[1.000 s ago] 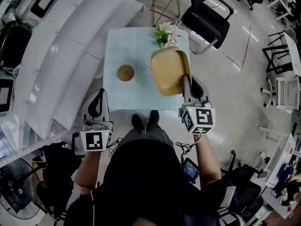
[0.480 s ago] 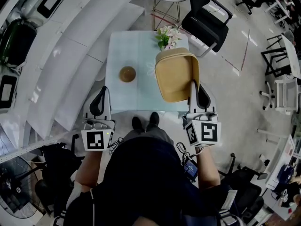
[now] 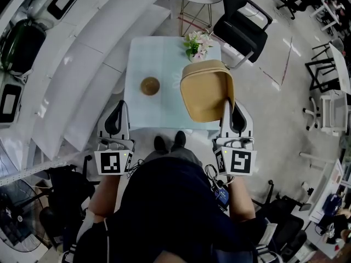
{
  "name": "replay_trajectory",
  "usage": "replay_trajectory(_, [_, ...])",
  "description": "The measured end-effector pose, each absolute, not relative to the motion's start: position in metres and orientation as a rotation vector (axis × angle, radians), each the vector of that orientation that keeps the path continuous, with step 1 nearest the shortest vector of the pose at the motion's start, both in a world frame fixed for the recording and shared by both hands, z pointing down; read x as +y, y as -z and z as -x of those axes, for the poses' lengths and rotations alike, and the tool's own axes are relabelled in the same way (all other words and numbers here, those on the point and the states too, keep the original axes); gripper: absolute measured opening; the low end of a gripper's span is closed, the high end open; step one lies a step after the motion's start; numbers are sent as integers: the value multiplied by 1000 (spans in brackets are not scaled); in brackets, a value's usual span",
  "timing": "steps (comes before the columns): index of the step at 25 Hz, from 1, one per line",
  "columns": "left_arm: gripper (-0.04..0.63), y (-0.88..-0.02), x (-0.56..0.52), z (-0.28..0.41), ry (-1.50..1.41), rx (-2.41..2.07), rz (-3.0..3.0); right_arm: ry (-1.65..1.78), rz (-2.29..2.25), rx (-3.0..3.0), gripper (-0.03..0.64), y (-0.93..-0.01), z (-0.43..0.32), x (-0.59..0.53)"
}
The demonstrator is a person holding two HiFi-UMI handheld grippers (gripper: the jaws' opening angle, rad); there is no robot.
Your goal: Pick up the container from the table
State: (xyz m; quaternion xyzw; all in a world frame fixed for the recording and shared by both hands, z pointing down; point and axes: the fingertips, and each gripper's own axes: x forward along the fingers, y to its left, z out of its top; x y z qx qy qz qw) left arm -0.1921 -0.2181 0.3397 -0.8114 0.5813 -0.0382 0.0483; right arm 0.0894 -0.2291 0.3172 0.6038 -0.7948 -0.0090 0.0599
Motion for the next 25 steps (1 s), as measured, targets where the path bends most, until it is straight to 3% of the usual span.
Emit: replay_trajectory(25, [3, -331, -212, 202, 81, 1826, 2470, 23, -1821, -2396, 11, -327, -82, -228])
